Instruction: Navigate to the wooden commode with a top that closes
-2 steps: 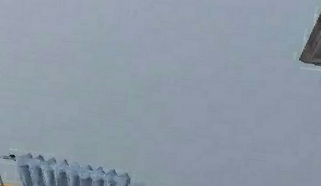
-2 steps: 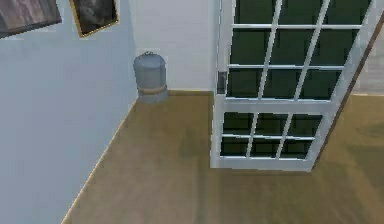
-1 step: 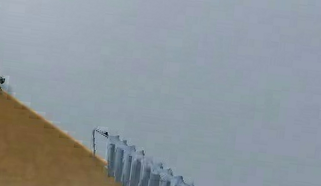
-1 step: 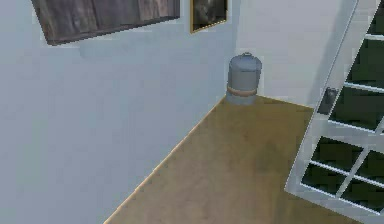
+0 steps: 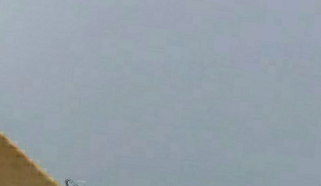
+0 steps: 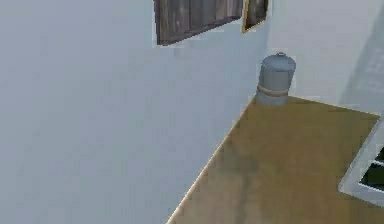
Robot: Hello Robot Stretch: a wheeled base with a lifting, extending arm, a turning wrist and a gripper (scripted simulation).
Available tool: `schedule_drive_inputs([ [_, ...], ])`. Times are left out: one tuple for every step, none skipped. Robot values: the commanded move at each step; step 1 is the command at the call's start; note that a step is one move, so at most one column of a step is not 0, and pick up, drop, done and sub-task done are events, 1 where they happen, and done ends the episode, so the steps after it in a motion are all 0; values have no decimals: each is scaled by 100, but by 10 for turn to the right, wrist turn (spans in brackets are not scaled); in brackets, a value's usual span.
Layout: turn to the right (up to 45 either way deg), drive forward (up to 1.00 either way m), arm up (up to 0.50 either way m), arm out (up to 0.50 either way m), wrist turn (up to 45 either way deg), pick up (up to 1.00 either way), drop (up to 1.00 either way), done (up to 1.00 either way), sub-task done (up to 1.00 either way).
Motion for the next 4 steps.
schedule_drive_inputs([
  [-450,0,0,0,0,0,0,0,0],
  [-150,0,0,0,0,0,0,0,0],
  [0,100,0,0,0,0,0,0,0],
  [0,100,0,0,0,0,0,0,0],
])
